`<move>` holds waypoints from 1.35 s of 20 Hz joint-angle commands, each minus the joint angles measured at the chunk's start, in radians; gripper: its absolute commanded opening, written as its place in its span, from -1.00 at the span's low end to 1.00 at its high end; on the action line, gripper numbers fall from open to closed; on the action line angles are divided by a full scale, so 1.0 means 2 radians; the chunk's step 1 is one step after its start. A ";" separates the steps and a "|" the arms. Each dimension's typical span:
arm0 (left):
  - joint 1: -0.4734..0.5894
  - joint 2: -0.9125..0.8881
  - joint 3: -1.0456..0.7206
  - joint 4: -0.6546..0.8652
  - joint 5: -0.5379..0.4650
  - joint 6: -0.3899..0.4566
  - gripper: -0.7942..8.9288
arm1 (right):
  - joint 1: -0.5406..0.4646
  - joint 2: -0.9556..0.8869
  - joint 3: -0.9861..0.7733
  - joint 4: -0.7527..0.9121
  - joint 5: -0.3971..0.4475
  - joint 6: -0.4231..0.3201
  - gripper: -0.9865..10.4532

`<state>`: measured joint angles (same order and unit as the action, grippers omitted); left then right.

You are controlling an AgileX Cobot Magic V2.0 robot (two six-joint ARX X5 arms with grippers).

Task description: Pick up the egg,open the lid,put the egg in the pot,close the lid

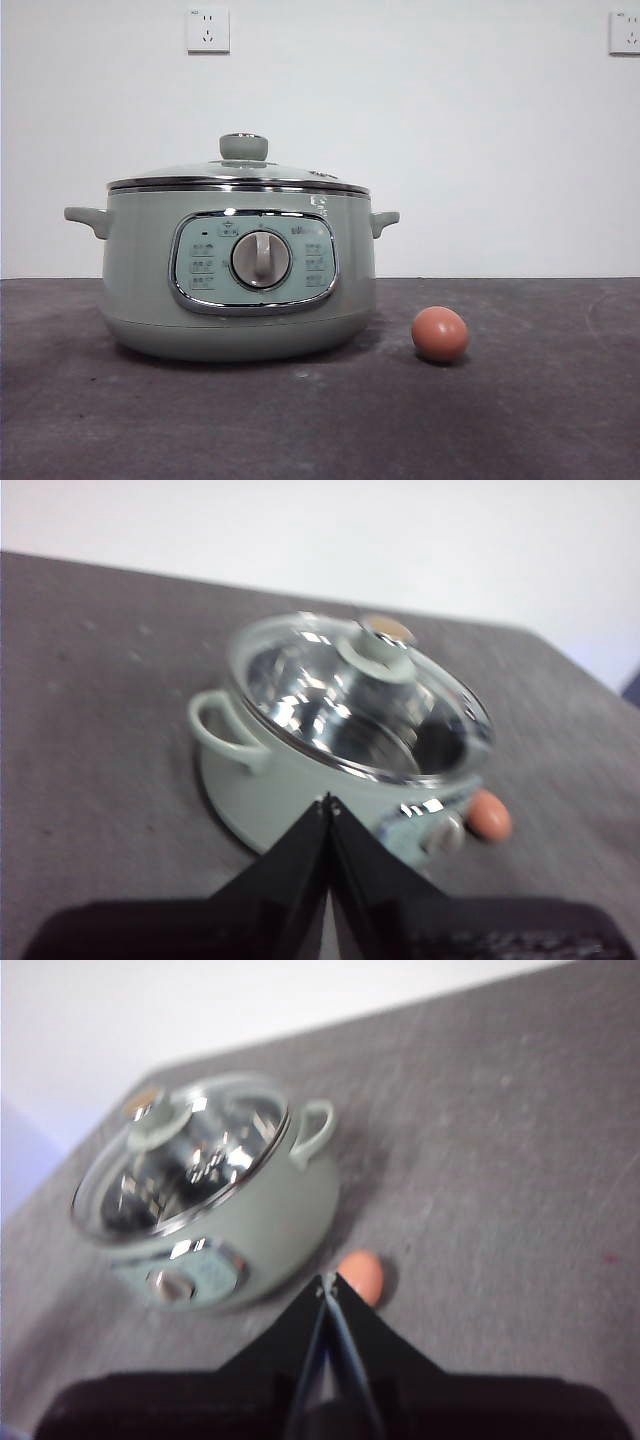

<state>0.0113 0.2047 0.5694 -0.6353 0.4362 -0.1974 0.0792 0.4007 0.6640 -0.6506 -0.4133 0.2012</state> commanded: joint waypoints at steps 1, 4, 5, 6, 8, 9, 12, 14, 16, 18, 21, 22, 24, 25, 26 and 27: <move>0.001 0.021 0.038 -0.042 0.022 0.049 -0.85 | 0.001 0.036 0.062 -0.064 -0.004 -0.059 -0.85; 0.001 0.045 0.078 -0.088 0.038 0.069 -0.85 | 0.001 0.073 0.120 -0.134 -0.004 -0.089 -0.85; 0.001 0.052 0.089 -0.102 0.044 0.076 -0.85 | 0.001 0.083 0.135 -0.153 -0.004 -0.097 -0.85; 0.001 0.060 0.102 -0.118 0.049 0.085 -0.85 | 0.001 0.093 0.150 -0.175 -0.004 -0.106 -0.85; 0.001 0.076 0.127 -0.151 0.054 0.102 -0.85 | 0.001 0.111 0.176 -0.216 -0.004 -0.123 -0.85; 0.001 0.082 0.136 -0.165 0.059 0.109 -0.85 | 0.001 0.117 0.185 -0.232 -0.004 -0.130 -0.85; 0.000 0.101 0.167 -0.214 0.061 0.128 -0.85 | 0.001 0.129 0.203 -0.278 -0.004 -0.152 -0.85; 0.000 0.105 0.173 -0.218 0.061 0.127 -0.85 | 0.001 0.130 0.203 -0.284 -0.004 -0.152 -0.85; 0.001 0.105 0.174 -0.218 0.061 0.127 -0.81 | 0.001 0.130 0.203 -0.283 -0.004 -0.152 -0.81; 0.001 0.105 0.174 -0.218 0.059 0.125 -0.21 | 0.001 0.130 0.203 -0.280 -0.004 -0.146 -0.65; 0.000 0.105 0.174 -0.218 0.058 0.123 0.59 | 0.001 0.130 0.203 -0.274 -0.004 -0.131 0.23; 0.000 0.105 0.174 -0.218 0.058 0.123 0.59 | 0.001 0.130 0.203 -0.273 -0.004 -0.127 0.26; 0.000 0.105 0.174 -0.218 0.058 0.123 0.59 | 0.001 0.132 0.203 -0.273 -0.004 -0.127 0.26; 0.000 0.105 0.174 -0.218 0.058 0.123 0.59 | 0.001 0.135 0.203 -0.274 -0.004 -0.127 0.26; 0.000 0.105 0.174 -0.218 0.058 0.123 0.59 | 0.001 0.137 0.203 -0.274 -0.004 -0.127 0.26; 0.000 0.105 0.174 -0.218 0.058 0.123 0.59 | 0.001 0.141 0.203 -0.273 -0.004 -0.126 0.26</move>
<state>0.0113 0.4168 0.9165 -1.0725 0.5526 0.0380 0.0792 0.6804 1.0676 -1.2037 -0.4194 -0.0601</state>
